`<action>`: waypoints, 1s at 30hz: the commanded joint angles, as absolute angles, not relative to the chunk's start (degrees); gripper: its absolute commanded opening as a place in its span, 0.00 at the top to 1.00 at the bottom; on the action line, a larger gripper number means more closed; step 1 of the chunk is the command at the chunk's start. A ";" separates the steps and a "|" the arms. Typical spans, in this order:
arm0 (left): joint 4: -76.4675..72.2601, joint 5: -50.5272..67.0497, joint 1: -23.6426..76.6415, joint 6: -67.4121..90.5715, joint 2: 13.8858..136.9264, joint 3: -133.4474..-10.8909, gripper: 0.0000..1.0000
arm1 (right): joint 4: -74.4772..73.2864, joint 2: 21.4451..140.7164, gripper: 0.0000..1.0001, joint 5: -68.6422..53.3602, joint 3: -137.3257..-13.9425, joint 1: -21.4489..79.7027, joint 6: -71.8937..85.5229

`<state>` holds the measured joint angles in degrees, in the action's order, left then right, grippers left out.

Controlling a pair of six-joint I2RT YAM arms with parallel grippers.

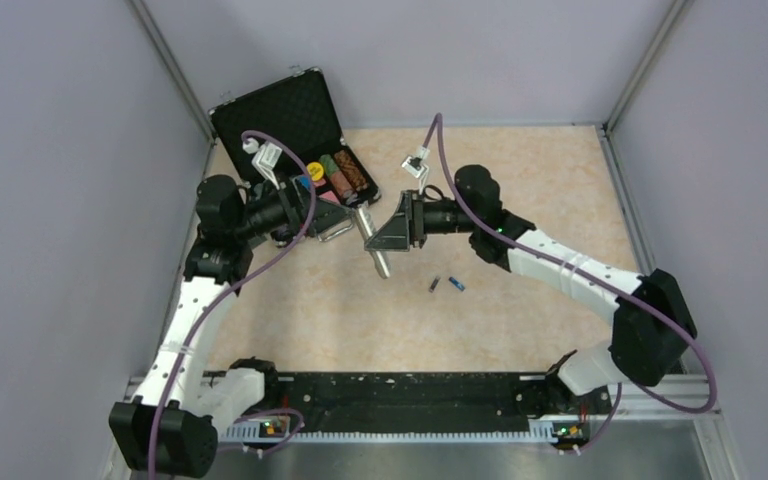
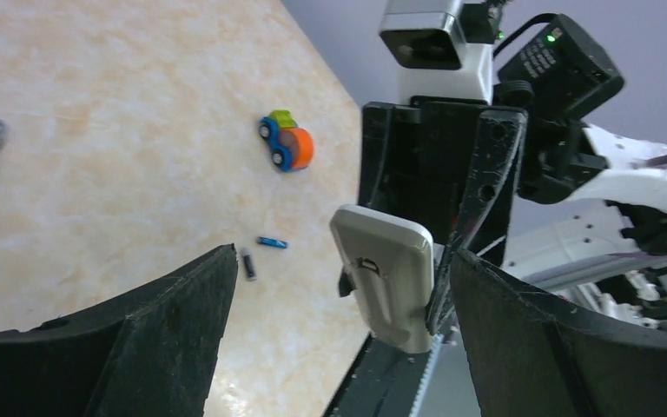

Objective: Load the batteries into the remote control
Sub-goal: Adjust the remote control.

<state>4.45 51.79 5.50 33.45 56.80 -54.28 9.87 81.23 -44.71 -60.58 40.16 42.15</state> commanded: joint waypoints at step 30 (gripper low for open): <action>-11.81 49.37 7.82 54.35 58.04 -46.11 0.87 | 32.01 97.18 0.62 -51.46 -71.88 43.32 60.43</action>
